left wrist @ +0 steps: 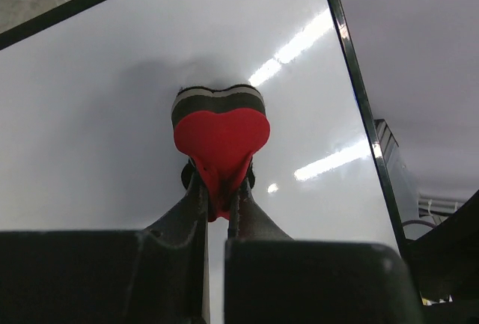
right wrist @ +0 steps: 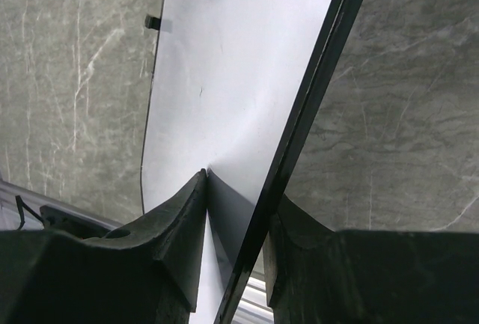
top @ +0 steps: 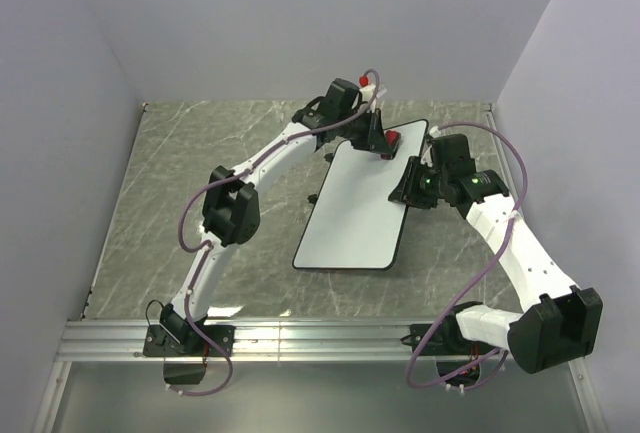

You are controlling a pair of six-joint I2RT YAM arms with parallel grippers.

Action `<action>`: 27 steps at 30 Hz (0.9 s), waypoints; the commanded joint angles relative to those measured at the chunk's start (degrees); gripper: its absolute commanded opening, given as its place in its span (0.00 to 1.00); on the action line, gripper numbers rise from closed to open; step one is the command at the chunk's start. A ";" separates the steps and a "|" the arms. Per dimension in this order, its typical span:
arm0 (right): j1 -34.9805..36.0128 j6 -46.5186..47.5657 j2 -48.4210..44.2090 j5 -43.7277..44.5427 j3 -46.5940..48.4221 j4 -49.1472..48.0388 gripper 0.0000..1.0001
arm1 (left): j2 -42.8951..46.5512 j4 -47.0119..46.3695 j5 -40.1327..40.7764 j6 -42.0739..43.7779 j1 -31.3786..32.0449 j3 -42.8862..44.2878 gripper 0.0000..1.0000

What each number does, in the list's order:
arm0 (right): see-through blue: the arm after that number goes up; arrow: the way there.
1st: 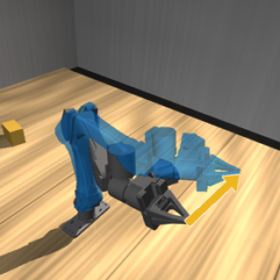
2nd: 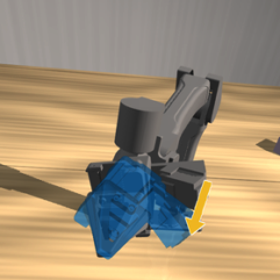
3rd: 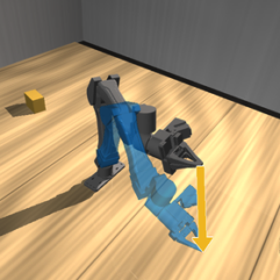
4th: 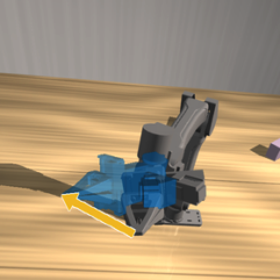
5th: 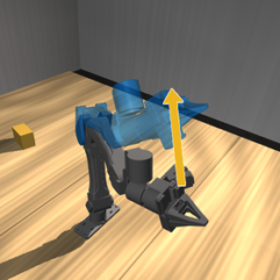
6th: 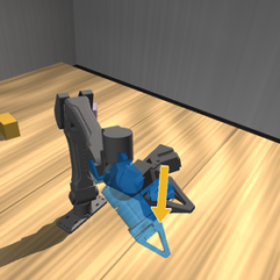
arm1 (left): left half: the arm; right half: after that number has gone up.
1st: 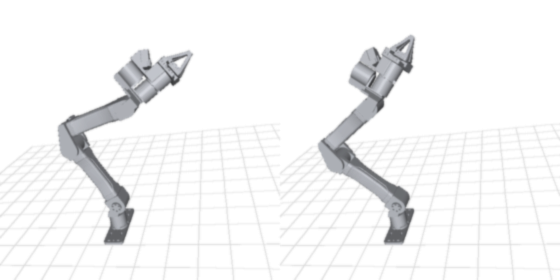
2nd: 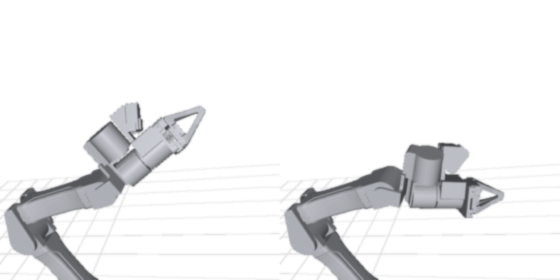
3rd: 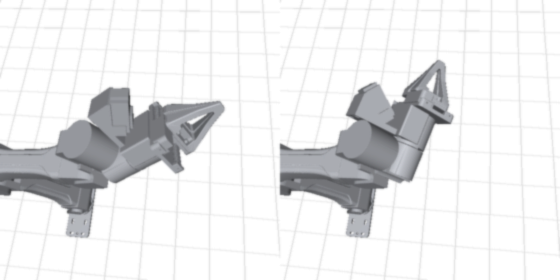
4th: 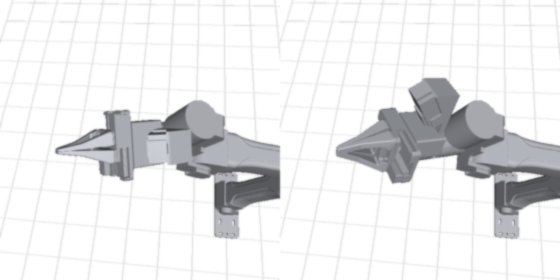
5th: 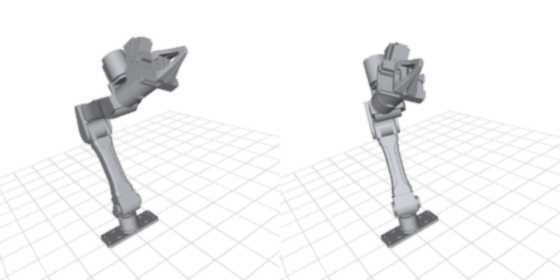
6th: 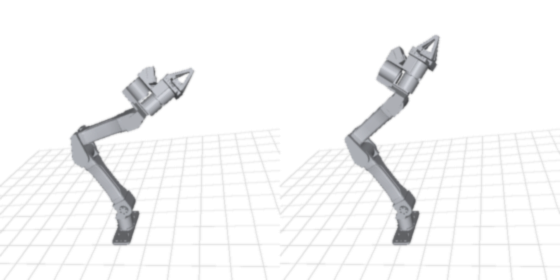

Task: Erase the whiteboard

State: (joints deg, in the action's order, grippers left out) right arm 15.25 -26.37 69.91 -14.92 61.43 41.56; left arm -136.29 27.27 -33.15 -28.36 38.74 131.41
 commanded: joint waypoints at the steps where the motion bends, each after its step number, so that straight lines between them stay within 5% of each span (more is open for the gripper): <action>1: 4.44 8.26 4.36 -4.86 -3.60 1.24 0.00 | 0.58 2.26 -7.64 -2.05 4.50 -0.54 0.00; 9: 4.36 7.91 4.18 -5.12 -4.12 0.80 0.00 | 2.17 3.49 -4.66 -1.00 4.24 -3.80 0.00; 19: 4.35 7.91 4.18 -4.07 -1.67 1.33 0.00 | 1.20 12.10 17.22 -2.75 -3.75 -5.47 0.00; 27: 4.18 6.77 6.81 -2.75 6.59 1.59 0.00 | 18.58 8.16 32.24 -3.54 -11.31 -18.28 0.00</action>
State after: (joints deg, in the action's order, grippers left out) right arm 16.84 -24.56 73.69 -15.55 65.21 41.15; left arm -128.38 35.86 -10.20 -31.09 28.99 115.33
